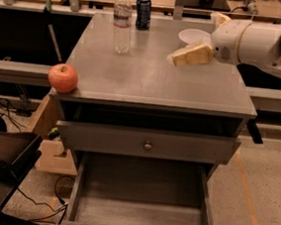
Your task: Place water bottle into middle drawer
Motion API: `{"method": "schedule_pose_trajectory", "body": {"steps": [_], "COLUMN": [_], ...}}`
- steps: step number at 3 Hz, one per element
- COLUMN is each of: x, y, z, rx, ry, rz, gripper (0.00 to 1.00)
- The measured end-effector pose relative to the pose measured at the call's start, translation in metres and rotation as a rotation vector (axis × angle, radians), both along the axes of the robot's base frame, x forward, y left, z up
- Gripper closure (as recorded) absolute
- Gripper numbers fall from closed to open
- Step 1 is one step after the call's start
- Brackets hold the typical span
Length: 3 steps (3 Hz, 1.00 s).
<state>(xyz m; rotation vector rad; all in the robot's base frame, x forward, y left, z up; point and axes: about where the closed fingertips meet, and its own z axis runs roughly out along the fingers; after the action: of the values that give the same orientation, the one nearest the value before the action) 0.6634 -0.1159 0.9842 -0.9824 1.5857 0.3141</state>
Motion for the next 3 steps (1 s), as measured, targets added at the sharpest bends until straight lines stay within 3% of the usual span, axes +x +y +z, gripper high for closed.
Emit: {"method": "schedule_pose_trajectory", "body": {"steps": [2,3], "x": [0.081,0.11], "y": [0.069,0.09], "z": [-0.003,-0.009], "rx": [0.11,0.13], "ry": [-0.003,0.015], "rz": [0.115,0.113], "gripper": [0.0,0.0]}}
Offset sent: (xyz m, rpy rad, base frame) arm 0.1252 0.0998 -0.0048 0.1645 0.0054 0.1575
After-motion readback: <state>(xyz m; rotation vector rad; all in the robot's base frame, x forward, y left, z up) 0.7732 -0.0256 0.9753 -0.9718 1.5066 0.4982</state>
